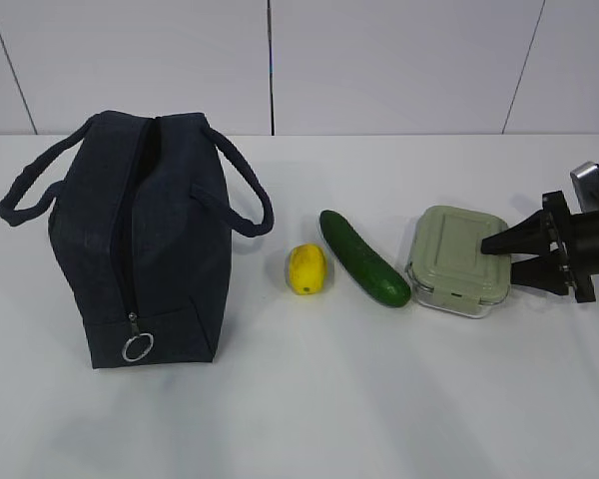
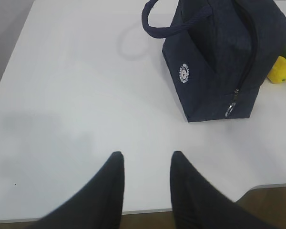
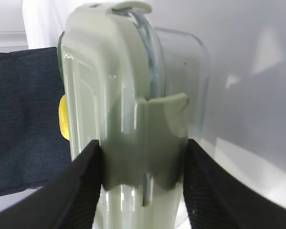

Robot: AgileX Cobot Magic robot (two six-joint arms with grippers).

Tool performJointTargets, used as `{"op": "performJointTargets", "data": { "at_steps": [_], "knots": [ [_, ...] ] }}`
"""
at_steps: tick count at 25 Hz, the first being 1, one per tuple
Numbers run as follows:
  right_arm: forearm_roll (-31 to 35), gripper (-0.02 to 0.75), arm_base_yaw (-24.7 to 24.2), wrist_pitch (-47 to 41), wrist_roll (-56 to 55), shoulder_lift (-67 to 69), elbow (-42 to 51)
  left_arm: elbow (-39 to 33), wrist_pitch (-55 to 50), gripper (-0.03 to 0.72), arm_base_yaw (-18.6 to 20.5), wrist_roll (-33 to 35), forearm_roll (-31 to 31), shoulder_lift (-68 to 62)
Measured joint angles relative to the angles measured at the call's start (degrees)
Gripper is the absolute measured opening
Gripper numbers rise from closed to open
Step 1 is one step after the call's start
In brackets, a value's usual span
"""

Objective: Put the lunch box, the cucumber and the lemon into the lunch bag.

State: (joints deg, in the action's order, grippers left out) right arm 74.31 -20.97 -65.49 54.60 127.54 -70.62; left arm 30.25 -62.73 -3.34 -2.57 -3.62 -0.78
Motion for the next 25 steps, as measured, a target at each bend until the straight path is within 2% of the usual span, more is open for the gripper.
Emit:
{"op": "performJointTargets", "data": {
  "at_steps": [25],
  "knots": [
    [0.0,0.398,0.0,0.0,-0.1,0.0,0.0,0.0,0.0,0.234,0.0,0.0,0.0,0.0]
  ]
}}
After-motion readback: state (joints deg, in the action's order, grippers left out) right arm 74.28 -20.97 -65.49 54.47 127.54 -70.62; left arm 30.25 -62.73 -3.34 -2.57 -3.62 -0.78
